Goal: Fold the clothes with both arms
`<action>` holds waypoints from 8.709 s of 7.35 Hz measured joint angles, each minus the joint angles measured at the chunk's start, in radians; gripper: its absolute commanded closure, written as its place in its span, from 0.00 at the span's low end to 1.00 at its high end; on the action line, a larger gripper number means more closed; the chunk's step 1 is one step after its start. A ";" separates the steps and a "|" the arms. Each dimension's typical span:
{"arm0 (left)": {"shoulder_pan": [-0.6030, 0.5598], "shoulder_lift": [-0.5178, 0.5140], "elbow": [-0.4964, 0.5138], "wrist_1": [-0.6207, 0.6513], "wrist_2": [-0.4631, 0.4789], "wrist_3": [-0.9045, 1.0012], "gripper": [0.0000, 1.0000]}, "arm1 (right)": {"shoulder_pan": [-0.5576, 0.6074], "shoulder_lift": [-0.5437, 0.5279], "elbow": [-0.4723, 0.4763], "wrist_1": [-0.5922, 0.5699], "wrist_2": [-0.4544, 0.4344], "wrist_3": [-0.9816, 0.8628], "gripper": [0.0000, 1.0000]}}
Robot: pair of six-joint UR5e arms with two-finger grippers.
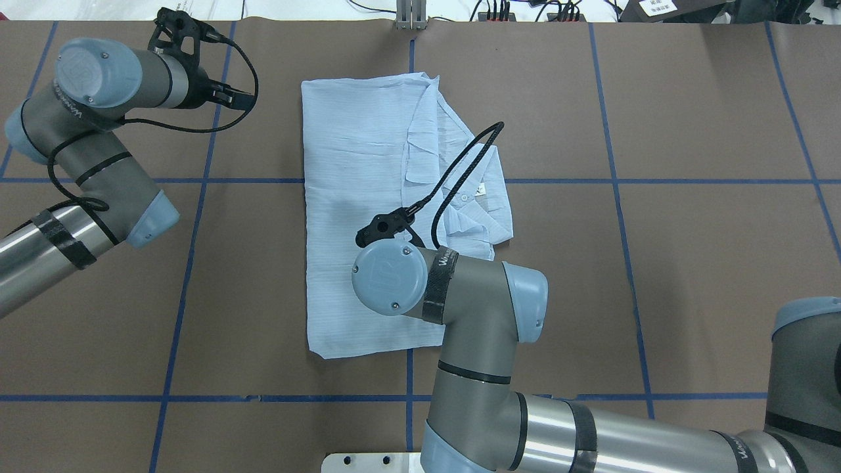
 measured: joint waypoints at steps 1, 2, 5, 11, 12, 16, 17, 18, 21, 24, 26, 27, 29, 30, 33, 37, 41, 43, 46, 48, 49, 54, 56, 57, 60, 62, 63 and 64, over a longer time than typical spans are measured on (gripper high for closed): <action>0.000 0.000 0.000 0.000 0.000 0.000 0.00 | -0.004 -0.005 0.002 0.000 0.016 -0.008 0.62; 0.000 0.000 -0.001 0.000 0.000 0.000 0.00 | -0.009 -0.009 0.003 0.000 0.022 -0.010 0.62; 0.000 0.000 -0.002 0.000 0.001 0.000 0.00 | -0.022 -0.022 0.005 -0.001 0.025 -0.011 0.62; 0.000 -0.001 -0.002 0.000 0.001 -0.002 0.00 | -0.007 -0.032 0.031 -0.001 0.011 0.041 1.00; 0.000 -0.001 -0.003 0.000 0.001 -0.002 0.00 | 0.013 -0.055 0.088 -0.003 0.015 0.073 1.00; 0.000 -0.001 -0.003 0.000 -0.001 -0.002 0.00 | -0.020 -0.311 0.333 0.019 -0.052 0.531 1.00; 0.000 -0.002 -0.003 0.000 -0.001 -0.002 0.00 | -0.060 -0.356 0.337 0.050 -0.112 0.631 0.27; 0.000 -0.001 -0.003 0.000 -0.001 -0.001 0.00 | -0.090 -0.392 0.336 0.089 -0.162 0.696 0.00; 0.000 -0.002 -0.015 0.004 -0.013 -0.001 0.00 | -0.075 -0.376 0.335 0.129 -0.220 0.709 0.00; 0.010 0.089 -0.194 0.016 -0.167 -0.120 0.00 | 0.076 -0.365 0.374 0.244 -0.114 0.617 0.00; 0.104 0.211 -0.384 0.022 -0.190 -0.286 0.00 | 0.128 -0.461 0.385 0.418 -0.066 0.598 0.00; 0.178 0.252 -0.455 0.033 -0.165 -0.376 0.00 | 0.137 -0.518 0.386 0.504 -0.061 0.595 0.00; 0.356 0.277 -0.547 0.148 -0.029 -0.562 0.01 | 0.149 -0.564 0.384 0.571 -0.060 0.594 0.00; 0.440 0.276 -0.567 0.218 0.046 -0.625 0.06 | 0.150 -0.568 0.383 0.578 -0.060 0.594 0.00; 0.596 0.269 -0.564 0.296 0.137 -0.705 0.28 | 0.150 -0.569 0.381 0.582 -0.062 0.594 0.00; 0.645 0.259 -0.554 0.302 0.142 -0.712 0.57 | 0.149 -0.568 0.378 0.582 -0.068 0.594 0.00; 0.646 0.231 -0.554 0.325 0.142 -0.714 0.66 | 0.146 -0.565 0.371 0.582 -0.069 0.596 0.00; 0.646 0.229 -0.554 0.328 0.142 -0.715 0.92 | 0.146 -0.565 0.370 0.582 -0.069 0.598 0.00; 0.645 0.229 -0.556 0.328 0.155 -0.726 1.00 | 0.143 -0.566 0.362 0.577 -0.075 0.638 0.10; 0.644 0.222 -0.564 0.328 0.164 -0.735 1.00 | 0.100 -0.554 0.362 0.520 -0.092 0.814 0.33; 0.644 0.220 -0.565 0.328 0.166 -0.740 1.00 | 0.061 -0.510 0.361 0.425 -0.097 0.952 0.36; 0.646 0.219 -0.569 0.328 0.168 -0.758 1.00 | -0.104 -0.287 0.241 0.186 -0.147 1.383 0.32; 0.646 0.219 -0.571 0.328 0.168 -0.758 1.00 | -0.114 -0.261 0.200 0.187 -0.162 1.416 0.33; 0.646 0.219 -0.571 0.328 0.169 -0.758 1.00 | -0.115 -0.239 0.171 0.187 -0.169 1.421 0.32; 0.646 0.219 -0.573 0.328 0.169 -0.758 1.00 | -0.115 -0.196 0.110 0.184 -0.174 1.424 0.74; 0.646 0.219 -0.574 0.328 0.169 -0.758 1.00 | -0.112 -0.192 0.110 0.184 -0.176 1.426 1.00; 0.646 0.219 -0.574 0.327 0.169 -0.758 1.00 | -0.108 -0.191 0.112 0.186 -0.181 1.427 1.00; 0.646 0.219 -0.574 0.328 0.169 -0.758 1.00 | -0.104 -0.190 0.115 0.187 -0.185 1.427 1.00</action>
